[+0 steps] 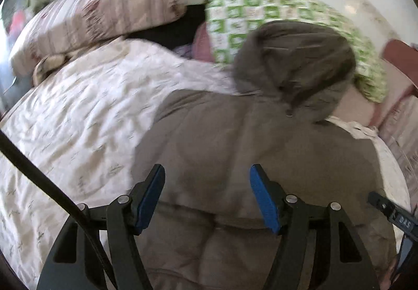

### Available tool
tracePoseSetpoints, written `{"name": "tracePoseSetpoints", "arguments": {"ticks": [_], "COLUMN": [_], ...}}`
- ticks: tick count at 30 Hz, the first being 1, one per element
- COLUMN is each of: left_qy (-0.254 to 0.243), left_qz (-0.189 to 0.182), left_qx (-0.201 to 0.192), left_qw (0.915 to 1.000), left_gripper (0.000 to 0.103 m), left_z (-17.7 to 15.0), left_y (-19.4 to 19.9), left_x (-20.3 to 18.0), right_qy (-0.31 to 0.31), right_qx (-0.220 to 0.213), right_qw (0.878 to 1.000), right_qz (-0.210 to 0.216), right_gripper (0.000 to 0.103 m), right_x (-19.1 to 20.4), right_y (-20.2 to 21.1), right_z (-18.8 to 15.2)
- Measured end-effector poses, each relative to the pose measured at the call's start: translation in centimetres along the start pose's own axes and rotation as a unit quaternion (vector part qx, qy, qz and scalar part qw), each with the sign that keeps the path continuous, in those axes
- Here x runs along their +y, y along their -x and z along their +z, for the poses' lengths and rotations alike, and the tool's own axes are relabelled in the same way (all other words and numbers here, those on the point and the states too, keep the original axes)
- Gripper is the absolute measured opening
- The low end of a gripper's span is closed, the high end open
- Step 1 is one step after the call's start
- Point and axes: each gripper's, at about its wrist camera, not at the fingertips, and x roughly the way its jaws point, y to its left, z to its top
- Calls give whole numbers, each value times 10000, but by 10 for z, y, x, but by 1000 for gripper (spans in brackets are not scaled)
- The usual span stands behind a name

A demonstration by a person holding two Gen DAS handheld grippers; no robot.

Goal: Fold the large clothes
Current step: 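Open the left tool and press the folded sleeve flat with both tools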

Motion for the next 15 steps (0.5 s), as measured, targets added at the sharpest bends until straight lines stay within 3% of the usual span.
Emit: {"name": "tracePoseSetpoints", "arguments": {"ticks": [2,5,10,15], "left_qy": [-226,-430,-418,-346], "left_qz": [-183,-146,-42,-15], "left_qx": [64,280,596,623], "left_qw": [9996,9986,9973,9975], "left_gripper": [66,67,68,71], "left_z": [-5,-13,-20,-23], "left_y": [-2,-13,-31,-34], "left_x": [-16,-29,-28,-26], "right_qy": [148,401,488,550], "right_qx": [-22,54,279,277], "right_qw": [9998,9992,9983,9980], "right_qz": [94,22,-149,-172], "right_gripper": [71,71,74,83], "right_x": [10,24,27,27], "right_y": [3,-2,-25,-30], "right_z": [-1,-5,-12,-19]}}
